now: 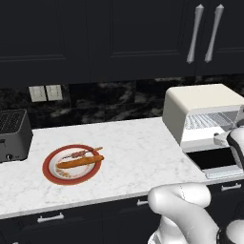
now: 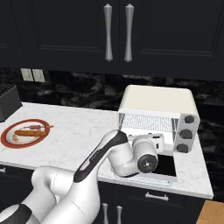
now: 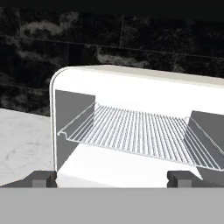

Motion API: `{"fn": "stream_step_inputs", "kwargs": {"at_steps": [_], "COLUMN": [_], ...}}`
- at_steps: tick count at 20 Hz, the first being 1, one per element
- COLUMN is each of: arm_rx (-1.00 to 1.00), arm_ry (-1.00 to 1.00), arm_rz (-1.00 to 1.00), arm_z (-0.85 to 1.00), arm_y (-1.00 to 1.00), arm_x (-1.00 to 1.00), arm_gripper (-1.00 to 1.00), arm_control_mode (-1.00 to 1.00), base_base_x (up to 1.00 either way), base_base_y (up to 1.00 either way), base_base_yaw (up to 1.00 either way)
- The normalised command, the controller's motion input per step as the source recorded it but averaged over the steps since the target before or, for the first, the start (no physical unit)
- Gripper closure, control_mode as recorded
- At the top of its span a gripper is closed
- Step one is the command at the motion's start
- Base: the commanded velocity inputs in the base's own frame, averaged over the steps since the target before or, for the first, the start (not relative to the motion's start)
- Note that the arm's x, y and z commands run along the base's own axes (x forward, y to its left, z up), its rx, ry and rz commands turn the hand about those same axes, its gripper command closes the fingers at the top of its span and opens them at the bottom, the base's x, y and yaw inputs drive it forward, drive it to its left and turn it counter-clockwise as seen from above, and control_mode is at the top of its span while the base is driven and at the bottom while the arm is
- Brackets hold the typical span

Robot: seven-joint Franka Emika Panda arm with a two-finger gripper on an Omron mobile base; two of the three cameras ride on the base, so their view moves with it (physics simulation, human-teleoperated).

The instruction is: Pick up the kebab skewer and baguette bread, and place them inside the toaster oven. Close the toaster oven door and start by setting the timer.

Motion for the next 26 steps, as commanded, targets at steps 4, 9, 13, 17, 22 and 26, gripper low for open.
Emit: {"fn": "stream_step_inputs", "kwargs": {"at_steps": [4, 9, 13, 17, 22, 26], "arm_rx": [-0.06, -0.09, -0.09, -0.09, -0.09, -0.07], "arm_ry": [-0.04, -0.03, -0.01, -0.01, 0.0, 0.0], "arm_rz": [0.0, 0.0, 0.0, 0.0, 0.0, 0.0], "arm_z": [-0.01, -0.06, -0.03, -0.05, -0.14, -0.13], "arm_y": [-0.09, -0.09, -0.04, -0.01, -0.01, -0.06], "arm_x": [0.35, 0.21, 0.19, 0.19, 0.15, 0.16], "arm_gripper": [-1.0, -1.0, -1.0, -1.0, -1.0, -1.0], "arm_control_mode": [-1.0, -1.0, -1.0, -1.0, -1.0, -1.0], "base_base_x": [0.0, 0.0, 0.0, 0.0, 0.0, 0.0], "base_base_y": [0.0, 0.0, 0.0, 0.0, 0.0, 0.0], "base_base_yaw": [0.0, 0.0, 0.0, 0.0, 0.0, 0.0]}}
